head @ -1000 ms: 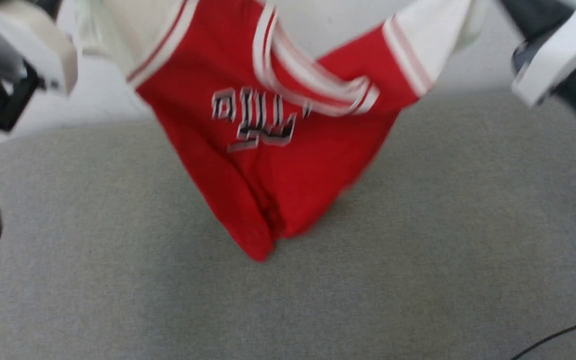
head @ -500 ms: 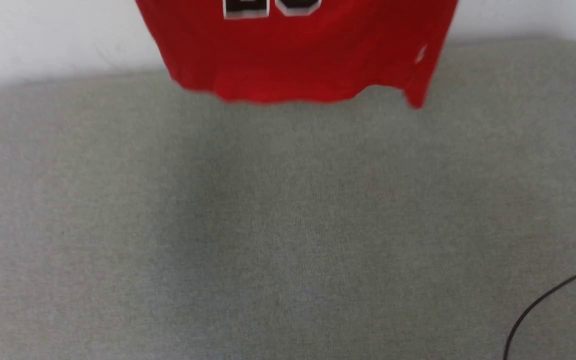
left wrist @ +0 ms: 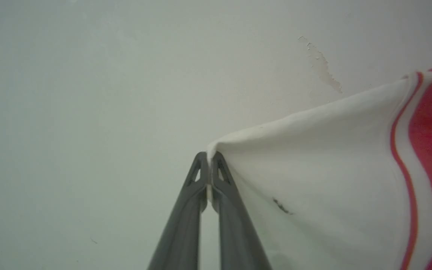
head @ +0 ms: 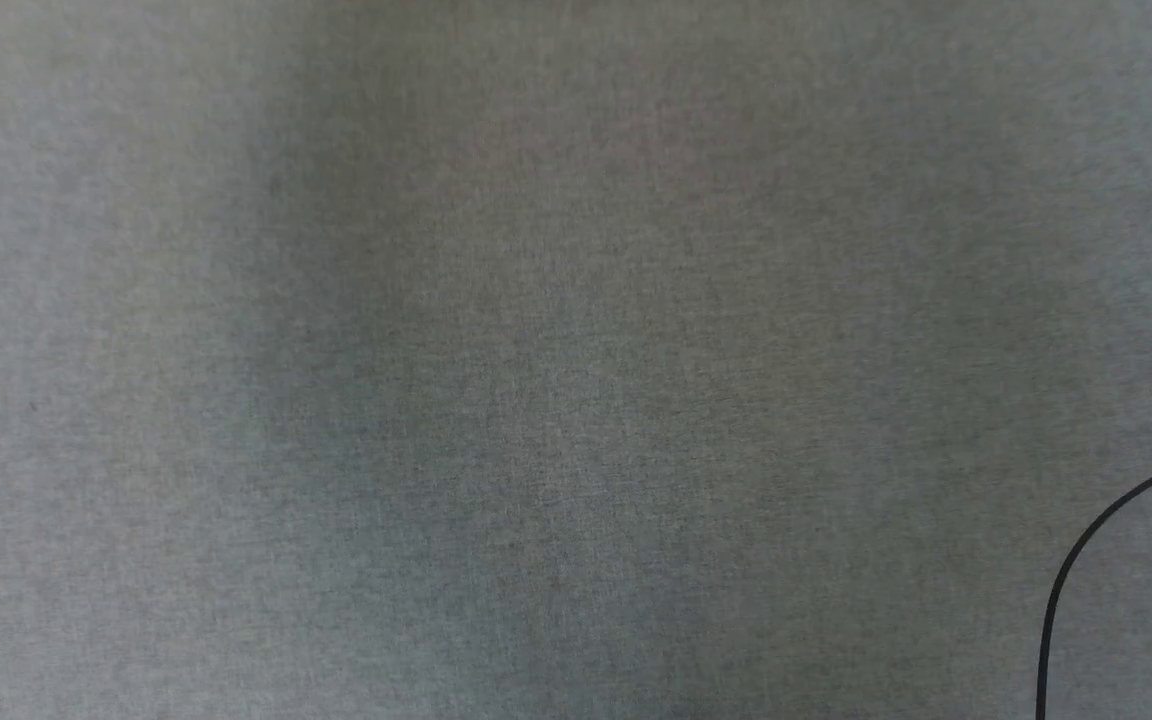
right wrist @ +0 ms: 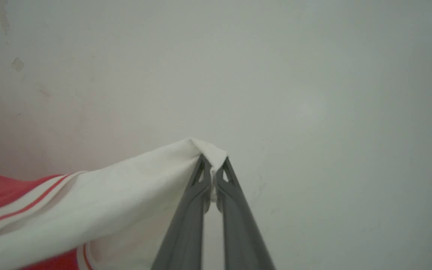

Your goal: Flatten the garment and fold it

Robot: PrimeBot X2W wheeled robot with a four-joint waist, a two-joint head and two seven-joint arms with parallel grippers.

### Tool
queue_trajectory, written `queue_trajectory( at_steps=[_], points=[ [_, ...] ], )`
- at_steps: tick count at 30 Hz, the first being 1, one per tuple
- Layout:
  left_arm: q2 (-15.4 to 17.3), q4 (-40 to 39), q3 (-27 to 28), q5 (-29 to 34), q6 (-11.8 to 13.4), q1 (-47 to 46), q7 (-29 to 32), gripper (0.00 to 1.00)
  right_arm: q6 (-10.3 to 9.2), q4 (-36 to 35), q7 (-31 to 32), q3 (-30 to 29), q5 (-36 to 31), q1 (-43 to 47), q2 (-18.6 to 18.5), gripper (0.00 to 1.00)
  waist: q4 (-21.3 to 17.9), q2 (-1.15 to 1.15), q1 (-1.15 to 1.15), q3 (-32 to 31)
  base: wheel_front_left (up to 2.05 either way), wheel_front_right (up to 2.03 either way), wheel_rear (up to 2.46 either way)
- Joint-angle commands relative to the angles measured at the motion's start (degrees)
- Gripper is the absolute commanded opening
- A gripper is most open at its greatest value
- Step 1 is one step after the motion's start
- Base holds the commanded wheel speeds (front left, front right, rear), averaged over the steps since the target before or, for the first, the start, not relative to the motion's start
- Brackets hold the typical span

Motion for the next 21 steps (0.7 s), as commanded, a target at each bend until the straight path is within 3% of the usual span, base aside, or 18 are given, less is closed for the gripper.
queue_trajectory(
  at_steps=[1, 8, 16, 21],
  points=[
    [0.2, -0.6, 0.8, 0.6, 0.2, 0.1, -0.2, 0.0, -0.04, 0.4, -0.3, 0.0, -0.4, -0.5, 0.3, 0.0, 0.6, 0.0, -0.03, 3.1, 0.0, 0.0, 0.0],
    [1.2, -6.4, 6.7, 1.2, 1.1, 10.0, -0.3, 0.0, -0.04, 2.0, -3.3, 1.7, -0.1, 4.7, 1.6, 0.0, 0.7, 0.0, -0.03, 1.3, 0.0, 0.0, 0.0],
    [1.3, -15.7, 17.7, 0.0, 0.9, 34.0, -0.3, 0.0, -0.04, -0.8, -5.9, 6.7, 4.7, 19.6, 0.6, 0.0, 1.0, 0.0, -0.03, -3.8, 0.0, 0.0, 0.0],
    [-0.7, -19.5, 24.0, 0.5, 0.3, 49.7, -0.3, 0.0, -0.04, -4.5, -6.7, 9.8, 7.7, 30.9, -1.2, 0.0, 1.4, 0.0, -0.03, -7.7, 0.0, 0.0, 0.0]
  ],
)
